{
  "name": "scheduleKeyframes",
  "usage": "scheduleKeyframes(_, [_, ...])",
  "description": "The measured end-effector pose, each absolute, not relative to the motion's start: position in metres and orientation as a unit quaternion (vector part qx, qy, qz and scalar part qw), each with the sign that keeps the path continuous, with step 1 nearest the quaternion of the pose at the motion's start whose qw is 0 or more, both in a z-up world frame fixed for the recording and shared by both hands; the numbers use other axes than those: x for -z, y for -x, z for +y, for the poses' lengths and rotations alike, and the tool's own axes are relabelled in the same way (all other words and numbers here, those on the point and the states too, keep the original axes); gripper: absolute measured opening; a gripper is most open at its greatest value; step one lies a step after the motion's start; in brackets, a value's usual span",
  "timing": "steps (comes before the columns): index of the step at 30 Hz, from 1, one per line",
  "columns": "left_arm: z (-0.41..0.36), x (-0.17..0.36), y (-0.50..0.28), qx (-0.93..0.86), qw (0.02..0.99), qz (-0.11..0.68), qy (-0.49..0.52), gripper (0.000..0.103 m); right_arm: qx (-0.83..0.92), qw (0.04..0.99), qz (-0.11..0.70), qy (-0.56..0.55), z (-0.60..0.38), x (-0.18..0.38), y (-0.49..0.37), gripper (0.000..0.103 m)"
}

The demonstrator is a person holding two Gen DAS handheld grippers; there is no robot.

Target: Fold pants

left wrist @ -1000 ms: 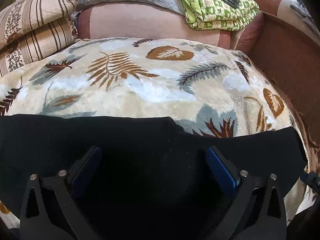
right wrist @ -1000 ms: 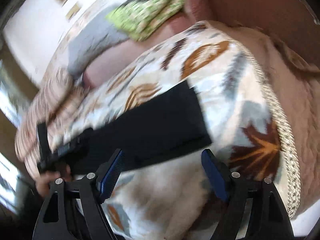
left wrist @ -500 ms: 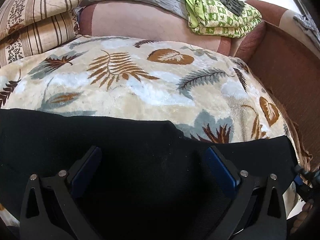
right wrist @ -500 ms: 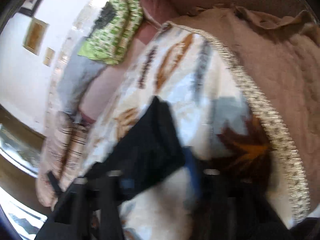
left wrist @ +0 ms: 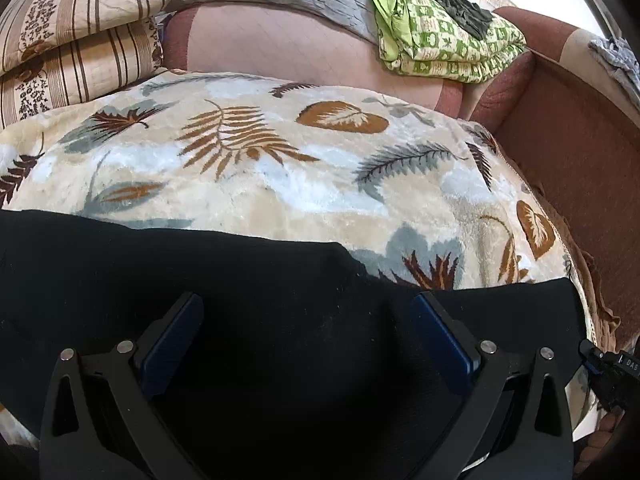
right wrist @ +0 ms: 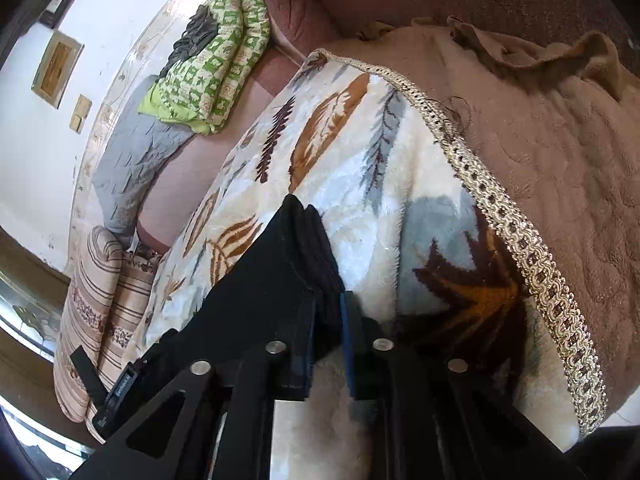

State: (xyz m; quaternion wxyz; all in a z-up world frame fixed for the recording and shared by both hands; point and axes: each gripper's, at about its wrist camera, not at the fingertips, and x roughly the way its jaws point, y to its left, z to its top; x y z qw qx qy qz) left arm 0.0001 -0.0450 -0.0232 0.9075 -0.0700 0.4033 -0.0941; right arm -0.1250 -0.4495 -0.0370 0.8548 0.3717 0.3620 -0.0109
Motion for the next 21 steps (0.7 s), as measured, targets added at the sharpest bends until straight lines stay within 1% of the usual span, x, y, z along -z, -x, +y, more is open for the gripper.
scheduleKeyframes(5, [-0.019, 0.007, 0.003, 0.072, 0.917, 0.376, 0.114, 0.103, -0.008, 0.902, 0.335, -0.272, -0.414, 0.008, 0.123, 0.009])
scheduleKeyframes(8, [0.01, 0.0, 0.003, 0.02, 0.921, 0.362, 0.143, 0.103, -0.029, 0.91, 0.333, -0.244, -0.394, 0.004, 0.119, 0.009])
scheduleKeyframes(13, [0.042, -0.002, -0.01, 0.003, 0.896, 0.396, 0.203, 0.103, -0.083, 0.929, 0.322, -0.163, -0.342, -0.011, 0.109, 0.009])
scheduleKeyframes(16, [0.05, -0.015, -0.015, 0.023, 0.898, 0.393, 0.197, 0.103, -0.122, 0.932, 0.319, -0.119, -0.307, -0.013, 0.104, 0.009])
scheduleKeyframes(19, [0.059, -0.024, -0.018, 0.014, 0.911, 0.376, 0.166, 0.103, -0.172, 0.92, 0.33, -0.126, -0.278, -0.01, 0.095, 0.009])
scheduleKeyframes(21, [0.065, -0.017, -0.02, 0.001, 0.912, 0.374, 0.168, 0.103, -0.188, 0.914, 0.338, -0.126, -0.263, -0.006, 0.09, 0.009])
